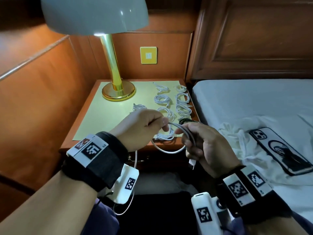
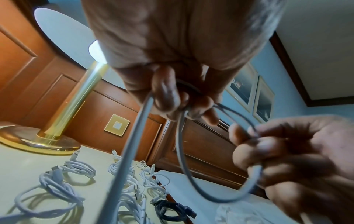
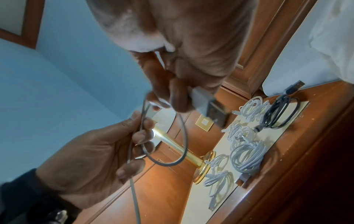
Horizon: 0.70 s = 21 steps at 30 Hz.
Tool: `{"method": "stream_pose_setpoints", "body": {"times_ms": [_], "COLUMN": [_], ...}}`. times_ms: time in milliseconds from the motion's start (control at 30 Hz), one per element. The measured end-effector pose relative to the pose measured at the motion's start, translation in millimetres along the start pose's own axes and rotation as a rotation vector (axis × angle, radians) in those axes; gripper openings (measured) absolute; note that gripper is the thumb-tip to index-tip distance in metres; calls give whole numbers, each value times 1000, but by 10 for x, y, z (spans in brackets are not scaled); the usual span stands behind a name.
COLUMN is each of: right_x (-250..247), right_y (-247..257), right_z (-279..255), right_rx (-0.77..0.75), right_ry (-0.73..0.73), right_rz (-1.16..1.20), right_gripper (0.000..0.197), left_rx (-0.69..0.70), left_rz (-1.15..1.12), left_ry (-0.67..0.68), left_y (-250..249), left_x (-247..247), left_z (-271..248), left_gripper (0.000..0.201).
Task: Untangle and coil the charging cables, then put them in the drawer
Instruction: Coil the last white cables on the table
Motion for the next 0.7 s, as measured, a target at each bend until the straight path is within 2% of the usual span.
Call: {"method": "stream_pose_setpoints", "body": {"times_ms": [67,133,267,367,433,500,567,700], "right_x": [-15,-32,-83,-92,-80,-57,-44,-44], "right_y": [-34,-51,-65,-50,-30,-15,-16,-42], "right_z": [39,57,43,-1,-23,-23,-12,1], "right_rx": [18,55,121,107,72,51,51,18], "right_ry": [-64,-65,39,144,155,131,81,-60], "right_rz": [22,20,36,124,140,172,195,-33], "right_gripper": [30,35,43,40,41,43,36,26], "left_rx": [-31,-74,-134,-147,-147,-150,-153,-160], "left_rz": [31,51,14,-35,-30,-33,-60,-136], "left_ry": [-39,-71,-201,-274,-284,-273,-257,-206], "left_y": [-12,-8,47,71,61,55,62,35], "left_x": [17,47,36,13,18,23,39,91], "left_z": [9,18,55,69,67,64,67,56], "left_gripper": [32,32,32,31,31,32,34,37]}}
Point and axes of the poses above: each hand's wrist, its own z-axis towards the middle knuckle, its own x-axis out of the palm, y = z × x, the point moved 1 cm from there along z, towards the middle knuckle, and after that the axes turned 7 degrees about -z, right-handed, at the moved point
